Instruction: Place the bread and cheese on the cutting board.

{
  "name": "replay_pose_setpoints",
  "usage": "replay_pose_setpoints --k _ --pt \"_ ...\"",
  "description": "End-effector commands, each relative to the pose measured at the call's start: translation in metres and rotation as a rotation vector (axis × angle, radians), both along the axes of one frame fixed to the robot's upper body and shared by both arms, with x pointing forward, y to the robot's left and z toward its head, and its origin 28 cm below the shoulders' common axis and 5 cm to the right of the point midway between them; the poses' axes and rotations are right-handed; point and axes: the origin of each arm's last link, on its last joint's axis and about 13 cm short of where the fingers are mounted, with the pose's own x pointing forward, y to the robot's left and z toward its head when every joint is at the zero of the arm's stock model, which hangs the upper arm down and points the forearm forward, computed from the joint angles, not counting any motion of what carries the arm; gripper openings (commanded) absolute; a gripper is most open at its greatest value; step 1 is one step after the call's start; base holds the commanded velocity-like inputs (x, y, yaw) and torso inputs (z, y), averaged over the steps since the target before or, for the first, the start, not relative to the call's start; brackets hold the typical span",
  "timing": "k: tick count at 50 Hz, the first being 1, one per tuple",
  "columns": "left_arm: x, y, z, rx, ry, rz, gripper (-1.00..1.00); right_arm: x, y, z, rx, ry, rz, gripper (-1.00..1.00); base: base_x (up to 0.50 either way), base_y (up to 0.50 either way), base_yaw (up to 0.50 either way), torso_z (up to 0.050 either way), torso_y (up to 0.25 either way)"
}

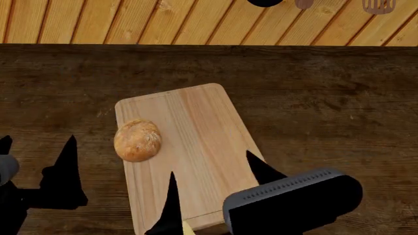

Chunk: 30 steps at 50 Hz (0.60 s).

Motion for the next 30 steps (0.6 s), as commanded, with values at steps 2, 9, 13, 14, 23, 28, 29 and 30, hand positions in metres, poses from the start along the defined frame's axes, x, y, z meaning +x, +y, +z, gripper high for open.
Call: replay_pose_setpoints --k 2,9,13,14,23,28,29,30 --pt "-0.004 0.001 -0.005 -0.001 0.008 -0.001 1.00 -0.014 0.005 -0.012 0.001 0.048 0.081 1.00 0.00 0.00 0.00 0.000 0.000" --pt "-0.004 -0.002 -0.005 0.004 0.012 -0.009 1.00 -0.020 0.006 -0.017 0.039 0.068 0.131 1.00 0.00 0.00 0.00 0.000 0.000" --pt "-0.004 -0.001 -0.002 0.004 0.014 -0.012 1.00 -0.020 0.009 -0.021 0.040 0.082 0.149 1.00 0.00 0.00 0.00 0.000 0.000" --pt "-0.004 -0.001 -0.003 0.005 0.014 -0.011 1.00 -0.019 0.010 -0.022 0.040 0.089 0.153 1.00 0.00 0.00 0.00 0.000 0.000" --pt "-0.005 -0.001 -0.004 0.002 0.014 -0.013 1.00 -0.012 0.017 -0.024 0.014 0.116 0.180 1.00 0.00 0.00 0.00 0.000 0.000" --pt "-0.005 -0.001 -0.005 0.000 0.018 -0.015 1.00 -0.008 0.018 -0.029 0.007 0.136 0.181 1.00 0.00 0.00 0.00 0.000 0.000" --pt "-0.005 0.000 -0.005 -0.003 0.019 -0.013 1.00 -0.007 0.019 -0.032 -0.004 0.149 0.183 1.00 0.00 0.00 0.00 0.000 0.000" --pt "-0.005 0.000 -0.005 -0.003 0.019 -0.011 1.00 -0.006 0.020 -0.033 -0.004 0.151 0.183 1.00 0.00 0.00 0.00 0.000 0.000"
